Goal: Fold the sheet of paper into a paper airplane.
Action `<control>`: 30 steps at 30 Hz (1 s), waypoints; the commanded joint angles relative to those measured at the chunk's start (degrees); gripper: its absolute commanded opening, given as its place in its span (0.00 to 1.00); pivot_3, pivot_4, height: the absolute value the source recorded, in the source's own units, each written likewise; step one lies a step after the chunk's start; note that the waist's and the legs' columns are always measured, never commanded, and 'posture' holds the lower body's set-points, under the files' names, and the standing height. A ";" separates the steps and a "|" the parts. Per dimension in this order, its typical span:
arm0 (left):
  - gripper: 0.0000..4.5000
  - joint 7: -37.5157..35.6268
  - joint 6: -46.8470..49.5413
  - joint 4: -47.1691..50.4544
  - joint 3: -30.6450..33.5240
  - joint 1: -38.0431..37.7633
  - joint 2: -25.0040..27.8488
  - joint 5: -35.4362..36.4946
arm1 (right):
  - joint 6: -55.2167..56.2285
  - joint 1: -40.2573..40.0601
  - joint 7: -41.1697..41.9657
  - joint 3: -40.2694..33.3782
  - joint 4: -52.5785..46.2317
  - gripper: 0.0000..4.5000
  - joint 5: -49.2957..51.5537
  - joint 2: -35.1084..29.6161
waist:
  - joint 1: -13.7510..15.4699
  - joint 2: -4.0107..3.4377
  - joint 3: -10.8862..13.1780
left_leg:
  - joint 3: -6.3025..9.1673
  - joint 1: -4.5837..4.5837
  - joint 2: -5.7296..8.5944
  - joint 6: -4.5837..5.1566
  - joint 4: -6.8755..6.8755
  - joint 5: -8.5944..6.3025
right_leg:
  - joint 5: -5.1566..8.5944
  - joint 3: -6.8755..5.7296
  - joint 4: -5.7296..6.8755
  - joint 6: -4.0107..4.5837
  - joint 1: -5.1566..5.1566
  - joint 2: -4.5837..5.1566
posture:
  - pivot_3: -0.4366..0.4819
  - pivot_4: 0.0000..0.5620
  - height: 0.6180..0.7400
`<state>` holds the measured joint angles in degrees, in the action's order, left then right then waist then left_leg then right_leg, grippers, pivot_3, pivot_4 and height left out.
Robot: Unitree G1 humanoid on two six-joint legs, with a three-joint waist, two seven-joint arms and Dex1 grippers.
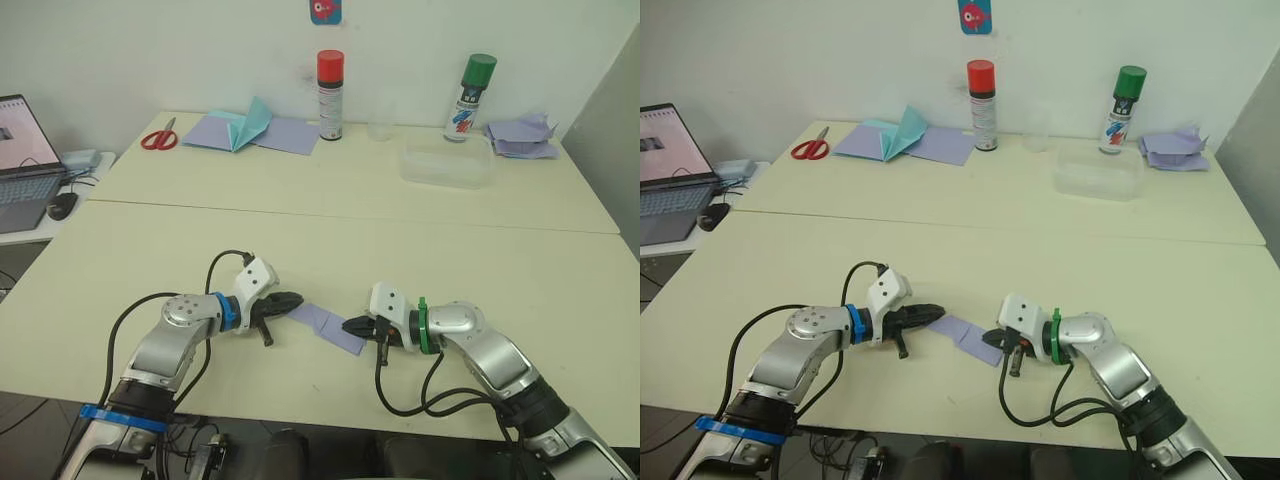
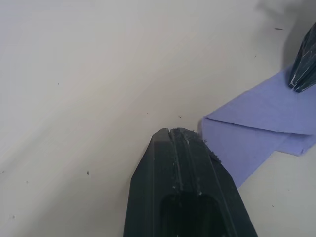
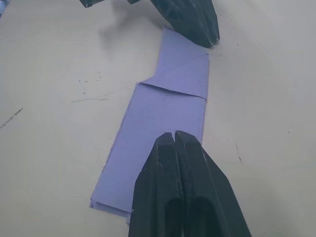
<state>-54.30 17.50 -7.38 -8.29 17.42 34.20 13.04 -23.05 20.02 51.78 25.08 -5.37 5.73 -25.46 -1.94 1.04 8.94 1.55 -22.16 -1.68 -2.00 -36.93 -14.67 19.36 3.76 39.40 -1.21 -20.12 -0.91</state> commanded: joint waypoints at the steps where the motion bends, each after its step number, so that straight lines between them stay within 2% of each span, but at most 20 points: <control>1: 0.00 0.72 0.28 -2.62 0.78 -0.46 -0.09 -0.93 | -1.07 -0.10 0.17 -0.10 1.92 0.01 -1.01 -0.77 | 0.00 0.00 0.00 | 0.00 0.02 -0.01 0.00 0.00 0.00 | 0.00 0.00 0.01 0.00 0.00 0.00 | 0.48 0.27 1.00; 6: 0.00 -2.12 0.98 3.68 2.94 -0.52 0.35 3.35 | -1.05 0.16 0.61 -3.38 -0.17 0.01 2.60 0.67 | -0.02 0.02 0.10 | 0.00 -0.10 -0.02 0.00 0.00 0.00 | 0.00 -0.01 0.02 0.00 -0.08 0.00 | 0.48 0.27 1.00; 11: 0.00 -4.00 1.10 7.37 3.34 -0.63 1.33 4.42 | -0.77 0.54 1.15 -4.20 -1.37 0.01 3.23 -0.03 | 0.16 0.04 0.15 | 0.08 -0.77 0.03 -0.02 -0.04 0.01 | -0.02 -0.04 0.16 0.02 -0.70 0.02 | 0.48 0.27 1.00; 24: 0.00 -4.95 -0.05 9.76 2.28 0.52 0.69 3.75 | -0.59 1.12 3.86 -7.72 -4.09 0.01 7.79 -0.01 | 0.13 0.08 0.42 | 0.00 -0.84 0.02 -0.02 -0.02 0.00 | -0.02 -0.09 0.52 0.02 -1.02 0.04 | 0.48 0.27 1.00; 29: 0.00 -5.19 -0.41 9.85 2.71 1.09 0.95 3.71 | -0.03 1.92 2.43 -10.48 -4.56 0.01 8.03 -0.68 | 0.13 0.08 0.43 | -0.01 -0.85 0.03 -0.02 -0.03 0.00 | -0.02 -0.08 0.52 0.02 -1.03 0.04 | 0.48 0.27 1.00; 30: 0.00 -5.38 -0.44 10.11 2.95 1.10 1.26 3.84 | -0.38 2.06 2.54 -11.48 -4.99 0.04 8.53 -1.14 | 0.11 0.08 0.43 | -0.03 -0.84 0.03 -0.03 -0.03 0.00 | -0.02 -0.06 0.53 0.02 -1.03 0.04 | 0.48 0.27 1.00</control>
<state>-59.40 18.13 0.52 -6.44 17.98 34.82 16.45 -24.12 21.13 54.61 16.13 -7.64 12.81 -25.99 -1.82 1.12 9.38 1.50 -23.01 -1.66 -2.03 -36.96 -14.67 19.34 3.71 39.93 -1.19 -21.16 -0.87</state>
